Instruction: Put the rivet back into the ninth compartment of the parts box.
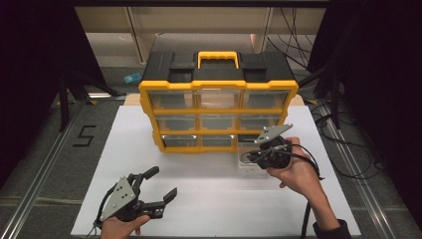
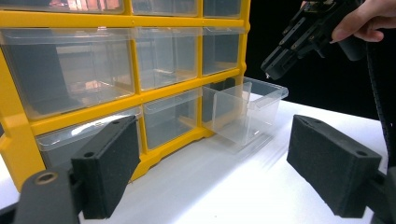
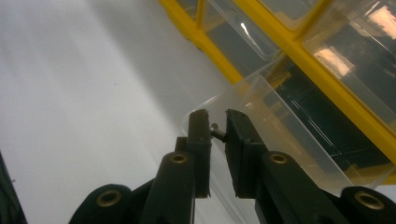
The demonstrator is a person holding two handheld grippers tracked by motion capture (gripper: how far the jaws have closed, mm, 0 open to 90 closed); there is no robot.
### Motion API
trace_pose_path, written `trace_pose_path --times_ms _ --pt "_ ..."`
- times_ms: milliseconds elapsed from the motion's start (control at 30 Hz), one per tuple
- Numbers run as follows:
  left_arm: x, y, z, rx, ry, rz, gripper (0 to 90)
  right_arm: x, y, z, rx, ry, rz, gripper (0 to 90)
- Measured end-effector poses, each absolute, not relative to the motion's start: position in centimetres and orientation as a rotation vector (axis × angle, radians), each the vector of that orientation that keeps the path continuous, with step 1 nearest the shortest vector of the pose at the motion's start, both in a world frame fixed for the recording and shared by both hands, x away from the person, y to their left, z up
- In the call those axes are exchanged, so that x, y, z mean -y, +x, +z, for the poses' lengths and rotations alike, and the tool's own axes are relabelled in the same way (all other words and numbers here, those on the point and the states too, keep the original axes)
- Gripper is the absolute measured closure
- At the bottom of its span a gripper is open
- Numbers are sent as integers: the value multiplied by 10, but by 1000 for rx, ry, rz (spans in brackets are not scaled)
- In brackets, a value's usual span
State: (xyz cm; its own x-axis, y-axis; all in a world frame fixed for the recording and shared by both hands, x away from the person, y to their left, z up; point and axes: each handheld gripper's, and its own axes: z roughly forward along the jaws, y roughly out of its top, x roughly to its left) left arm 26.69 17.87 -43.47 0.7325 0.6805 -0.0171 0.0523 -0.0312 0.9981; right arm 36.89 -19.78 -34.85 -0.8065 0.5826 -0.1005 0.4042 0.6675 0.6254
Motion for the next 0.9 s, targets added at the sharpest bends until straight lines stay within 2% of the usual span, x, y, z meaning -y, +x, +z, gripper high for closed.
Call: trace_pose_path --times_ms 900 --pt "-178 267 -435 -621 1539 556 165 215 391 -374 -2484 864 895 808"
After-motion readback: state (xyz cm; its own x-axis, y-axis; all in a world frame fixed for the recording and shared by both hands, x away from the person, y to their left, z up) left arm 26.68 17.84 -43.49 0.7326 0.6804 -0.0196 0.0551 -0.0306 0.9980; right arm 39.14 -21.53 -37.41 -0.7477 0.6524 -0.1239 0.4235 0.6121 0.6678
